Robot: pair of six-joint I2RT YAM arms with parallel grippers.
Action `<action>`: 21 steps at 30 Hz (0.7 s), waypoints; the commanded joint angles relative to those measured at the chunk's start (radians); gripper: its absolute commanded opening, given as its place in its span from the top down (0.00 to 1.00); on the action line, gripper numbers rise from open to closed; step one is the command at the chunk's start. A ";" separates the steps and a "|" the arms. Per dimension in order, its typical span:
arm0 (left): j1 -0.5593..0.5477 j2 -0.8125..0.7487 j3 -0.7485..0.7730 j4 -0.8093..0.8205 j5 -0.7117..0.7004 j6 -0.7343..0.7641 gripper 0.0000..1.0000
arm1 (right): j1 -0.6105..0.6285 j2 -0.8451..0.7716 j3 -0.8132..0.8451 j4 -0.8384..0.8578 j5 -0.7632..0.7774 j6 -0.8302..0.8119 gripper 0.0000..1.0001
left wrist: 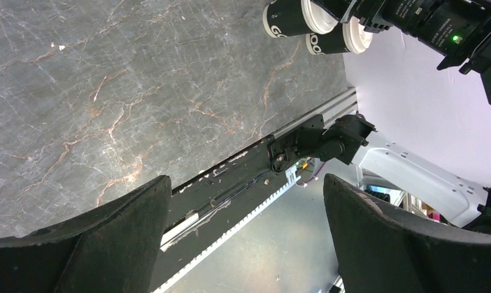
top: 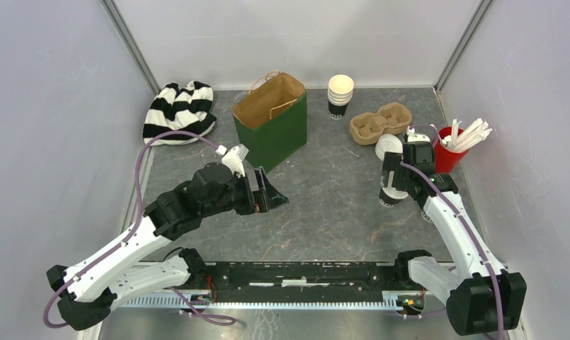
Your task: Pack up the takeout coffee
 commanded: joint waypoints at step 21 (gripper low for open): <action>0.008 0.283 0.412 -0.020 -0.023 0.393 0.00 | -0.019 0.225 0.406 -0.017 -0.286 -0.165 0.09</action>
